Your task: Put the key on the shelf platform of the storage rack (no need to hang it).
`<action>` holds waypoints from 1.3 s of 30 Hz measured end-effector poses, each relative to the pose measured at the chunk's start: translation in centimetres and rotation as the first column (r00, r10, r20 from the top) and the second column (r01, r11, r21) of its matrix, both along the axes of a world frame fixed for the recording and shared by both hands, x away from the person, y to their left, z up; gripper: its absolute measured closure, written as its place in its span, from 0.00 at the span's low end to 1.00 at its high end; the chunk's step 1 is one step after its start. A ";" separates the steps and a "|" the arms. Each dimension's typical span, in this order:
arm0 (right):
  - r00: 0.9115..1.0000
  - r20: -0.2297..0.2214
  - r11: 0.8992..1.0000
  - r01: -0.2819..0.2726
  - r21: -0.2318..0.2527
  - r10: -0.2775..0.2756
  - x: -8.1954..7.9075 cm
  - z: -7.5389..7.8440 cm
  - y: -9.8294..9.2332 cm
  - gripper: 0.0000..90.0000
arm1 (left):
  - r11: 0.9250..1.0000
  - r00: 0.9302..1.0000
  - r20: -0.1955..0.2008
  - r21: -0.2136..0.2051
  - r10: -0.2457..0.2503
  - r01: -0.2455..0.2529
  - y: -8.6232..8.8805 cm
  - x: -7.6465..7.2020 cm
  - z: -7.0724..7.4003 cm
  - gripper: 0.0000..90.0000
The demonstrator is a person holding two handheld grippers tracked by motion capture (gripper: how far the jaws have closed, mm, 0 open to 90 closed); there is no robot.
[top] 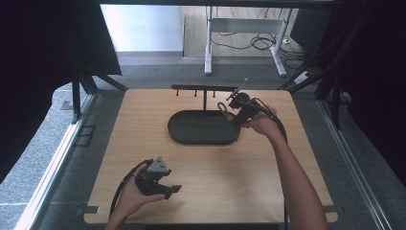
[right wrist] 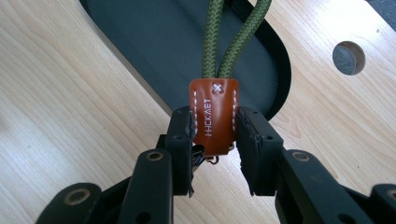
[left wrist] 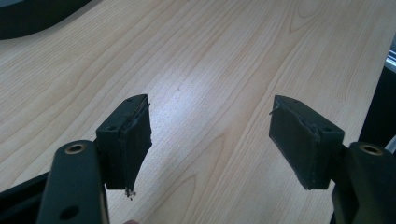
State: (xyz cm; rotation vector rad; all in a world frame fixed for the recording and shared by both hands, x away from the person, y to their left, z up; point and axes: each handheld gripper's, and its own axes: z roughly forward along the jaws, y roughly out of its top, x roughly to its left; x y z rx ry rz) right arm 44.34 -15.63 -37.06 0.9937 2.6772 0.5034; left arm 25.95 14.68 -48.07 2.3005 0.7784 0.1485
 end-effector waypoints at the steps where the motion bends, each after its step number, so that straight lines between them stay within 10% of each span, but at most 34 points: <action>1: 1.000 -0.002 1.000 0.005 0.000 -0.005 0.0 0.0 0.0 0.75 | 1.000 1.000 0.000 0.002 -0.002 0.002 0.0 0.0 0.0 0.34; 39: 1.000 -0.009 1.000 -0.022 -0.010 0.022 3.1 -0.7 2.2 0.75 | 1.000 1.000 0.000 -0.016 0.007 -0.007 0.4 0.0 0.2 0.34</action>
